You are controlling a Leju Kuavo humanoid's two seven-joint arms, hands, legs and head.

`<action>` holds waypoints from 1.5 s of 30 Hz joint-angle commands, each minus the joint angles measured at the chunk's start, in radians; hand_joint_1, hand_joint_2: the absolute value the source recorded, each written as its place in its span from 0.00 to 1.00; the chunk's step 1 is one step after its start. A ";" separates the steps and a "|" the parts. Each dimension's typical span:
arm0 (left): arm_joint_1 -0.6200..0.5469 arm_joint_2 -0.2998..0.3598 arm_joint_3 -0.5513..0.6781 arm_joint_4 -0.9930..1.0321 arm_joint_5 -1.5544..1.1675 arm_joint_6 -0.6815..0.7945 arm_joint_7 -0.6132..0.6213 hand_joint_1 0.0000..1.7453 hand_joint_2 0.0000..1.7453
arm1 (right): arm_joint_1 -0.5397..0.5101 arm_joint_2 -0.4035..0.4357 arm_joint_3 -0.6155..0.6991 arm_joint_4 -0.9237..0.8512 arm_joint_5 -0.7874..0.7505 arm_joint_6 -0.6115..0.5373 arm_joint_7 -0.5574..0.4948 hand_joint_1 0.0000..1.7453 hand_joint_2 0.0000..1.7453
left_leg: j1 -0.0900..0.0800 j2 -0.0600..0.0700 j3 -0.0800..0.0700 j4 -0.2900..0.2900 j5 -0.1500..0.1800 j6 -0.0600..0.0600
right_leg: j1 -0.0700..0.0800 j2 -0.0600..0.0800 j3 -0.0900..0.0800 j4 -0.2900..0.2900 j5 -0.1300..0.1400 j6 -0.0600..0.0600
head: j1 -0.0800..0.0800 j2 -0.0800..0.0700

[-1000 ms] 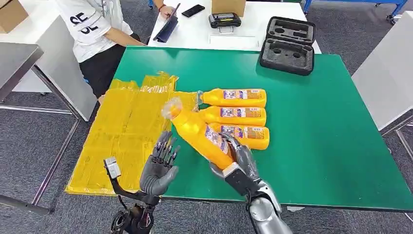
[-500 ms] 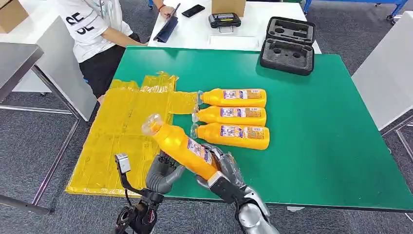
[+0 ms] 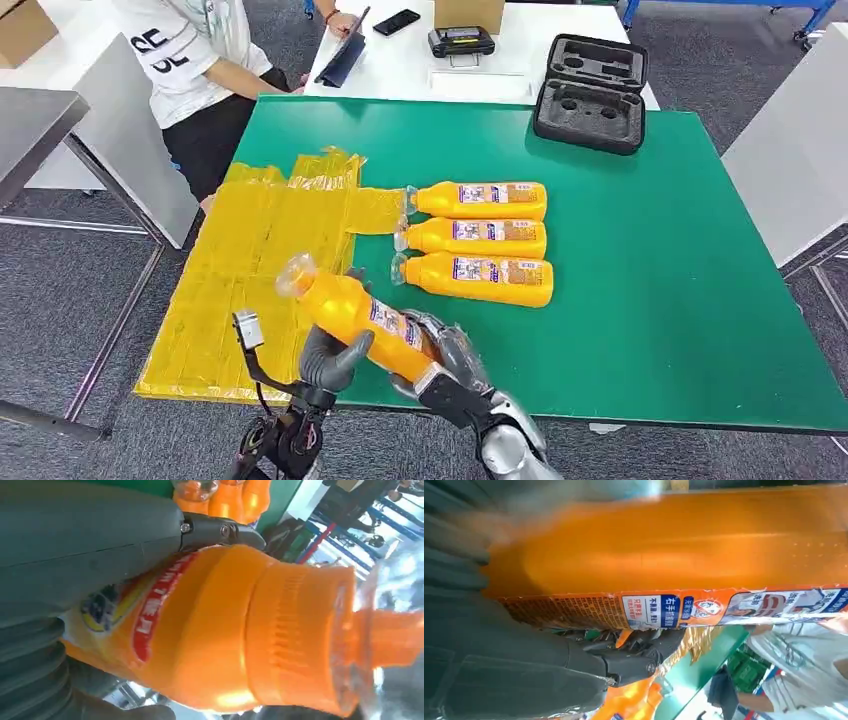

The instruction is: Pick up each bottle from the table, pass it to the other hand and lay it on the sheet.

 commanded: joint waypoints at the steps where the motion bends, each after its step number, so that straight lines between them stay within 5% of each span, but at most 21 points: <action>1: -0.033 0.028 -0.014 0.027 0.057 -0.021 0.000 0.00 1.00 | -0.059 0.001 0.064 0.129 0.001 0.019 -0.009 1.00 1.00 | 0.001 0.001 0.005 -0.001 -0.002 -0.001 | 0.001 0.001 0.005 -0.001 -0.001 -0.001 | 0.000 0.000; 7: -0.045 0.021 -0.043 0.028 -0.010 0.027 -0.022 0.03 1.00 | -0.075 -0.003 0.083 0.152 0.000 0.026 -0.014 1.00 1.00 | 0.001 0.000 0.005 -0.001 -0.002 -0.001 | 0.001 0.000 0.005 -0.001 -0.002 -0.001 | 0.000 0.000; 8: -0.051 0.018 -0.045 0.029 -0.014 0.027 -0.020 0.19 1.00 | -0.080 -0.002 0.085 0.159 -0.002 0.024 -0.016 1.00 1.00 | 0.000 -0.001 0.003 -0.001 -0.001 -0.001 | 0.000 -0.001 0.004 -0.001 -0.001 -0.001 | 0.000 0.000; 9: -0.062 0.017 -0.052 0.033 -0.026 0.025 -0.014 0.94 1.00 | -0.085 0.001 0.088 0.167 -0.005 0.021 -0.018 1.00 1.00 | 0.001 -0.001 0.006 -0.001 -0.002 -0.001 | 0.001 -0.001 0.006 -0.001 -0.002 -0.001 | 0.000 0.000; 10: -0.069 0.017 -0.057 0.035 -0.033 0.026 -0.013 1.00 1.00 | -0.087 0.002 0.088 0.168 -0.007 0.020 -0.017 1.00 1.00 | 0.001 -0.001 0.004 -0.001 -0.001 -0.001 | 0.001 -0.001 0.004 -0.001 -0.001 -0.001 | 0.000 0.000; 19: -0.075 0.038 -0.090 0.032 -0.296 0.232 -0.064 1.00 1.00 | -0.072 0.000 0.088 0.147 -0.018 0.018 -0.009 1.00 1.00 | 0.000 0.000 0.002 -0.001 -0.001 -0.001 | 0.000 0.000 0.002 -0.001 -0.001 -0.001 | 0.000 0.000; 26: -0.037 0.044 -0.068 0.028 -0.231 0.151 -0.067 1.00 1.00 | -0.085 0.003 0.096 0.168 -0.012 0.015 -0.019 1.00 1.00 | 0.000 0.001 0.004 -0.001 -0.001 -0.001 | 0.000 0.001 0.004 -0.001 -0.001 -0.001 | 0.000 0.000; 27: -0.035 0.043 -0.066 0.023 -0.224 0.143 -0.064 1.00 1.00 | -0.084 0.005 0.094 0.165 -0.010 0.003 -0.024 0.66 1.00 | 0.001 0.001 0.007 -0.001 -0.003 -0.002 | 0.001 0.001 0.007 -0.001 -0.002 -0.002 | 0.000 0.000; 28: -0.033 0.042 -0.063 0.020 -0.211 0.131 -0.060 1.00 1.00 | -0.084 0.006 0.091 0.160 -0.008 -0.009 -0.028 0.00 1.00 | 0.000 0.001 0.005 -0.001 -0.001 -0.001 | 0.000 0.001 0.004 -0.001 -0.001 -0.001 | 0.000 0.000; 29: -0.033 0.042 -0.063 0.016 -0.203 0.123 -0.058 1.00 1.00 | -0.082 0.007 0.088 0.154 -0.013 -0.012 -0.031 0.00 1.00 | 0.001 0.001 0.007 -0.001 -0.003 -0.001 | 0.001 0.001 0.007 -0.001 -0.002 -0.002 | 0.000 0.000; 30: -0.035 0.044 -0.061 0.009 -0.201 0.125 -0.058 1.00 1.00 | -0.079 0.007 0.085 0.141 -0.019 -0.014 -0.035 0.00 0.00 | 0.000 0.001 0.005 -0.001 -0.002 -0.001 | 0.000 0.001 0.004 -0.001 -0.001 -0.001 | 0.000 0.000; 45: -0.081 0.068 0.022 -0.089 -0.266 0.216 -0.091 1.00 1.00 | -0.040 -0.007 0.055 0.024 -0.089 -0.024 -0.078 0.00 0.00 | 0.001 0.000 0.002 0.000 -0.001 -0.001 | 0.001 0.000 0.002 0.000 -0.001 -0.001 | 0.000 0.000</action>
